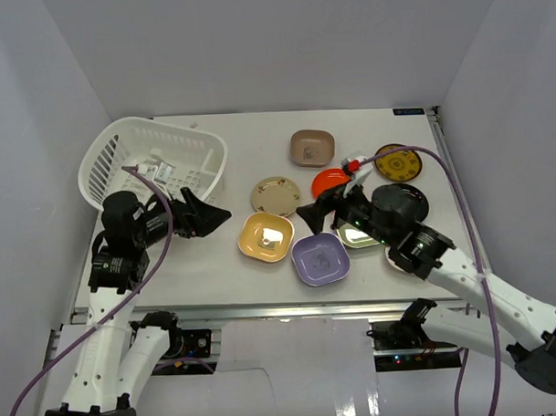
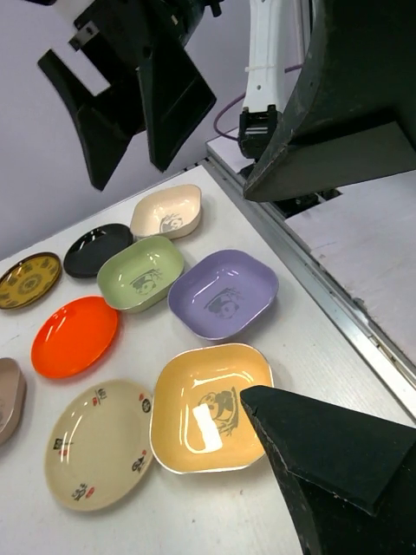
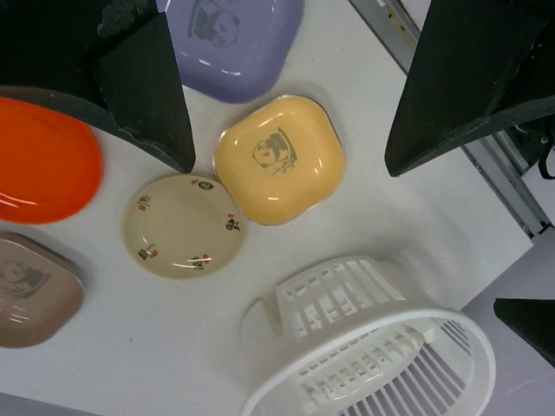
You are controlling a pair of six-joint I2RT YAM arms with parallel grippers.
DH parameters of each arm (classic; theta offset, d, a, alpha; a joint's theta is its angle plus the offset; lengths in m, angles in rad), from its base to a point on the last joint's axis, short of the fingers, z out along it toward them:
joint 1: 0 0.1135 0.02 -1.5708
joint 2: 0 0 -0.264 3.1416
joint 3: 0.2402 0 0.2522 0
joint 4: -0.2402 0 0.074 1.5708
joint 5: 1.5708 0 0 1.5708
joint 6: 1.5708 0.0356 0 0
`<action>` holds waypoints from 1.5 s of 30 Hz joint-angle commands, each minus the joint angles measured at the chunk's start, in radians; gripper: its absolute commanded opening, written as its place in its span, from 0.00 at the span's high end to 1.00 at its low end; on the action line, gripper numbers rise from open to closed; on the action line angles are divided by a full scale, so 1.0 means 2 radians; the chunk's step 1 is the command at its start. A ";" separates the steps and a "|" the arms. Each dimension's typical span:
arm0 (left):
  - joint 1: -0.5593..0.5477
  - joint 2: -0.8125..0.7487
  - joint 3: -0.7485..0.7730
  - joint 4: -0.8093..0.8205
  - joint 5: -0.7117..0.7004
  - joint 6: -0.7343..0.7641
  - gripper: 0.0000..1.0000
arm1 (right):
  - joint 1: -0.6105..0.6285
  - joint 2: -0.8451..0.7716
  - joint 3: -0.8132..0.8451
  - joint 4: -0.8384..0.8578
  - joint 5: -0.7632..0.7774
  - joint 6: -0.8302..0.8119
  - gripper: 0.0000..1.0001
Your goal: Place the plates into the plastic bin on the countertop
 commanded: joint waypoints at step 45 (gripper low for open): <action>-0.347 0.315 -0.121 0.098 -0.654 -0.222 0.48 | 0.063 0.106 -0.131 -0.039 0.019 -0.001 0.28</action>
